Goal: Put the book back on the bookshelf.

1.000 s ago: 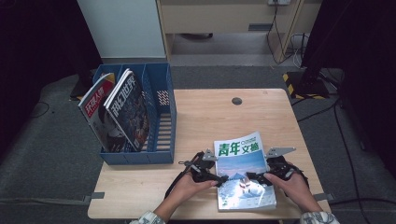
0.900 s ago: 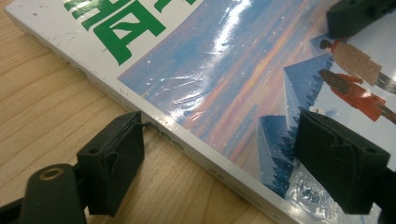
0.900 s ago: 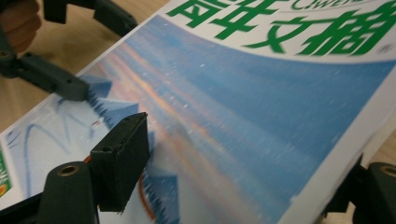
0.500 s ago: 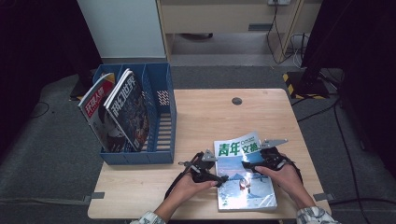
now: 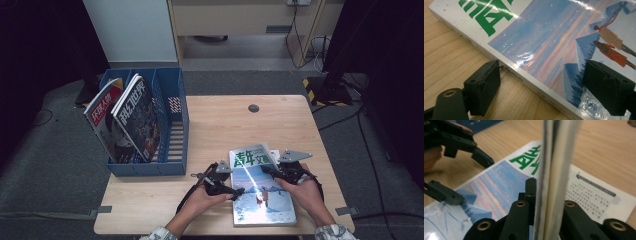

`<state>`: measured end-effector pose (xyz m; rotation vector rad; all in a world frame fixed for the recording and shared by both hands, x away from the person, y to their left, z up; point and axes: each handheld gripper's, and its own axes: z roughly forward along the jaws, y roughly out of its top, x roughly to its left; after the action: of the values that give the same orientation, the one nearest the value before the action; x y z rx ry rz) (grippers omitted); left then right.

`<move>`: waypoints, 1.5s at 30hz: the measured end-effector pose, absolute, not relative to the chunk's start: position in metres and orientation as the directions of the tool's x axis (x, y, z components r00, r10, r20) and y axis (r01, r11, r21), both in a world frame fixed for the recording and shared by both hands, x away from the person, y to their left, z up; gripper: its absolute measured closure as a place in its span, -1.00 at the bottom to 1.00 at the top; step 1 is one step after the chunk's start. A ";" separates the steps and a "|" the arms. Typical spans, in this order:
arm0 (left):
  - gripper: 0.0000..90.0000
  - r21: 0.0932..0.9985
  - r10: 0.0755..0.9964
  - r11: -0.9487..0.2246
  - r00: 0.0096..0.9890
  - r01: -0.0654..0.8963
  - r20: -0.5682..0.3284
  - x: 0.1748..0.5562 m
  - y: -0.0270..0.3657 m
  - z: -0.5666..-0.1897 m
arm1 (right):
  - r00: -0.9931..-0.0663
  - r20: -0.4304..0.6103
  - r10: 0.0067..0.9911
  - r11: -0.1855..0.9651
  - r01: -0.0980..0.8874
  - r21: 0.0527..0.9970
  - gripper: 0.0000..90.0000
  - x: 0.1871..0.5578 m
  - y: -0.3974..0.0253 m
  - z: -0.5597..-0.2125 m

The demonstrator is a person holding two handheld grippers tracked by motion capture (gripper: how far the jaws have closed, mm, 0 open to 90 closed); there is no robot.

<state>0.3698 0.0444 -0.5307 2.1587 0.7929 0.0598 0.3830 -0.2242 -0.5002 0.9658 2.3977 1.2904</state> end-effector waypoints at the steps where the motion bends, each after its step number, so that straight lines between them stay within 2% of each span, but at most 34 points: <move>1: -0.70 0.715 0.558 -0.469 0.801 0.519 -0.216 0.370 0.044 -0.531 | -0.750 0.084 0.656 0.382 0.426 0.820 0.87 0.382 -0.224 -0.499; 9: -0.82 0.720 0.559 -0.441 0.791 0.536 -0.247 0.374 0.044 -0.532 | -0.765 0.058 0.642 0.359 0.366 0.859 0.91 0.377 -0.225 -0.489; 16: -0.84 0.728 0.513 -0.400 0.795 0.556 -0.325 0.379 0.045 -0.535 | -0.774 0.045 0.632 0.313 0.308 0.899 0.91 0.374 -0.227 -0.481; 25: -0.82 0.731 0.507 -0.395 0.795 0.557 -0.332 0.380 0.044 -0.535 | -0.770 0.094 0.631 0.274 0.335 0.901 0.86 0.378 -0.233 -0.489; 27: -0.82 0.732 0.510 -0.394 0.795 0.556 -0.329 0.380 0.043 -0.535 | -0.756 0.098 0.647 0.282 0.357 0.891 0.77 0.380 -0.235 -0.492; 32: -0.80 0.735 0.520 -0.405 0.798 0.543 -0.303 0.379 0.042 -0.535 | -0.713 0.041 0.700 0.381 0.422 0.823 0.21 0.386 -0.233 -0.507; 35: -0.78 0.736 0.526 -0.411 0.799 0.538 -0.291 0.378 0.040 -0.535 | -0.676 0.013 0.737 0.439 0.493 0.751 -0.40 0.392 -0.230 -0.517; 37: -0.77 0.737 0.527 -0.411 0.799 0.537 -0.288 0.378 0.040 -0.535 | -0.635 0.011 0.773 0.423 0.528 0.736 -0.67 0.394 -0.233 -0.519; 39: -0.76 0.736 0.530 -0.412 0.798 0.537 -0.286 0.378 0.040 -0.535 | -0.594 -0.020 0.804 0.419 0.542 0.729 -0.79 0.394 -0.242 -0.519; 45: -0.64 0.732 0.560 -0.386 0.773 0.562 -0.298 0.379 0.040 -0.534 | -0.599 0.099 0.794 0.368 0.604 0.707 -0.66 0.390 -0.255 -0.521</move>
<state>0.3794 0.0404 -0.5338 2.0680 0.8371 -0.0022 0.3900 -0.2553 -0.5214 1.2434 2.3716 1.0591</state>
